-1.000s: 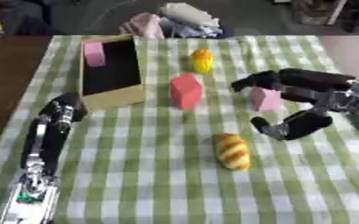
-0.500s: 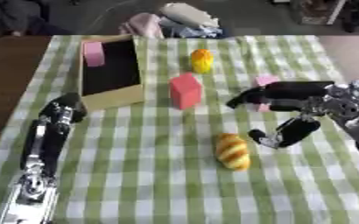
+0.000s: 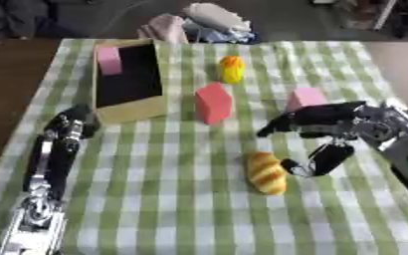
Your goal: Pick up objects on the table and place them in the box.
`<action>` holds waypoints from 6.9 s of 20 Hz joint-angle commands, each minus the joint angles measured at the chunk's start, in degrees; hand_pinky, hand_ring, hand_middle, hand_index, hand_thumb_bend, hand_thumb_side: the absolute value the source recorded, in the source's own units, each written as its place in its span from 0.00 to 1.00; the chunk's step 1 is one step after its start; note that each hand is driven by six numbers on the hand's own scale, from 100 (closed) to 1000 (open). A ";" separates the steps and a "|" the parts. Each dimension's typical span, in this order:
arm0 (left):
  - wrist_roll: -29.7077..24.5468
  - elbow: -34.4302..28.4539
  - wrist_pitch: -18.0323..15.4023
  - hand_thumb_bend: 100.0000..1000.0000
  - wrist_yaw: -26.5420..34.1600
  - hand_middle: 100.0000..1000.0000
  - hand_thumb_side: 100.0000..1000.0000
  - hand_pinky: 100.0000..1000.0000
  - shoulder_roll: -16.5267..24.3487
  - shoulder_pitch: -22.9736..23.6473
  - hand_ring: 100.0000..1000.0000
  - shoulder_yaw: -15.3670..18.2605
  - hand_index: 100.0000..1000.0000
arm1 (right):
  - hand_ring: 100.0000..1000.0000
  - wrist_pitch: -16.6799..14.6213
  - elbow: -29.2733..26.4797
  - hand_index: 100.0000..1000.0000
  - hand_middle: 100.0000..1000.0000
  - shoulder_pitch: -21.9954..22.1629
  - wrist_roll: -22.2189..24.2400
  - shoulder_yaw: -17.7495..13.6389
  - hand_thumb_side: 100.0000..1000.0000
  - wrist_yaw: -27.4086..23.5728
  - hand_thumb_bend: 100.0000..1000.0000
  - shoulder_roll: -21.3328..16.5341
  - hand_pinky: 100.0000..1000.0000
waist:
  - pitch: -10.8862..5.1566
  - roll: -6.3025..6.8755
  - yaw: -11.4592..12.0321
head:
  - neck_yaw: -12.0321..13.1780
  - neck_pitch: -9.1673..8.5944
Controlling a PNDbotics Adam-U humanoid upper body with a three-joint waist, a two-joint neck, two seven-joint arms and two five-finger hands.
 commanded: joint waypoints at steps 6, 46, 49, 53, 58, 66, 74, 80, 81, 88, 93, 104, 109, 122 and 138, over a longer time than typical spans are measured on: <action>-0.25 -0.77 -0.17 0.18 0.00 0.72 0.81 0.69 0.82 -0.86 0.60 -0.15 0.77 | 0.98 -2.22 1.34 0.96 0.89 -0.58 -0.19 -0.06 0.38 2.62 0.00 0.21 0.93 | -0.58 -0.77 0.06 | -0.23 0.26; -0.14 -0.93 -0.07 0.18 -0.07 0.72 0.82 0.69 0.25 -0.66 0.60 0.12 0.77 | 0.77 -2.96 7.89 0.31 0.66 2.63 -18.97 -5.24 0.18 8.69 0.00 3.44 0.84 | -0.21 0.07 -0.38 | -0.08 0.26; -0.14 -0.93 -0.08 0.18 -0.07 0.72 0.82 0.69 0.25 -0.66 0.60 0.13 0.77 | 0.74 -2.31 6.38 0.28 0.63 2.90 -21.38 -5.81 0.17 8.63 0.00 2.69 0.83 | -0.19 0.10 -0.50 | -0.02 0.26; -0.11 -0.96 -0.06 0.18 -0.09 0.72 0.82 0.69 0.30 -0.59 0.60 0.18 0.77 | 0.72 -1.81 3.66 0.26 0.61 2.71 -21.84 -6.03 0.17 7.25 0.00 1.27 0.83 | -0.22 0.11 -0.65 | -0.02 0.26; -0.14 -0.99 -0.08 0.17 -0.09 0.72 0.82 0.69 0.41 -0.50 0.60 0.20 0.77 | 0.72 -0.01 -0.93 0.26 0.59 0.94 -19.38 -6.48 0.15 1.24 0.00 -1.42 0.82 | -0.38 0.04 -0.82 | -0.03 0.26; -0.20 -1.06 -0.13 0.17 -0.03 0.72 0.81 0.69 0.44 -0.50 0.60 0.13 0.77 | 0.73 4.40 -1.90 0.26 0.61 -7.69 -17.19 -9.30 0.15 -2.31 0.00 -3.70 0.84 | -0.52 0.18 -0.47 | -0.52 0.26; -1.13 -1.27 -0.32 0.17 0.29 0.72 0.81 0.69 0.40 -1.71 0.60 -0.81 0.77 | 0.73 4.95 11.10 0.27 0.61 -19.97 -22.20 -14.93 0.13 6.09 0.00 1.86 0.84 | 0.45 0.43 2.67 | -3.51 0.24; -1.78 -1.84 -1.13 0.16 1.52 0.71 0.79 0.68 0.34 -3.56 0.59 -2.27 0.76 | 0.72 4.15 20.86 0.28 0.59 -25.61 -27.99 -19.39 0.11 12.85 0.00 8.68 0.83 | 1.45 0.39 7.48 | -7.76 -1.14; -1.48 -2.23 -1.54 0.16 1.82 0.70 0.78 0.68 0.43 -4.06 0.58 -2.48 0.75 | 0.73 4.17 22.46 0.29 0.59 -26.08 -28.86 -20.01 0.11 13.88 0.00 9.73 0.83 | 1.60 0.40 8.53 | -8.69 -1.36; 2.29 -4.91 -4.90 0.17 5.74 0.68 0.73 0.67 0.82 -6.80 0.56 -3.90 0.74 | 0.73 4.27 31.44 0.31 0.58 -27.21 -34.09 -23.12 0.11 18.17 0.00 15.24 0.81 | 2.50 0.36 13.70 | -13.87 -2.71; 4.64 -6.60 -6.83 0.19 8.33 0.67 0.71 0.67 0.93 -7.79 0.56 -4.17 0.73 | 0.73 4.28 35.02 0.33 0.58 -26.93 -35.63 -23.82 0.11 19.86 0.00 18.02 0.81 | 2.97 0.34 16.13 | -16.22 -3.00; 5.40 -8.02 -8.48 0.23 10.96 0.66 0.68 0.66 0.95 -9.51 0.55 -4.06 0.72 | 0.74 3.29 37.38 0.42 0.60 -26.04 -36.30 -23.55 0.11 23.57 0.00 22.11 0.81 | 3.11 -0.14 21.24 | -20.12 -3.34; 5.23 -8.10 -8.62 0.24 11.44 0.65 0.68 0.66 0.84 -9.94 0.55 -4.13 0.72 | 0.75 3.62 38.39 0.64 0.62 -25.41 -37.18 -23.79 0.11 25.50 0.00 23.51 0.81 | 3.25 -0.35 22.22 | -20.76 -3.45; 4.29 -7.89 -8.70 0.25 11.60 0.66 0.68 0.66 0.69 -10.38 0.56 -4.40 0.72 | 0.79 7.79 38.62 0.96 0.73 -24.49 -40.18 -23.15 0.40 30.59 0.00 25.12 0.82 | 3.37 -0.72 22.56 | -21.06 -3.62; 3.85 -7.67 -8.79 0.26 11.30 0.66 0.68 0.66 0.72 -10.26 0.56 -4.14 0.72 | 0.91 4.69 33.66 1.00 0.87 -25.35 -29.59 -21.51 0.12 29.33 0.00 23.01 0.91 | 3.30 -0.88 21.32 | -20.45 -3.58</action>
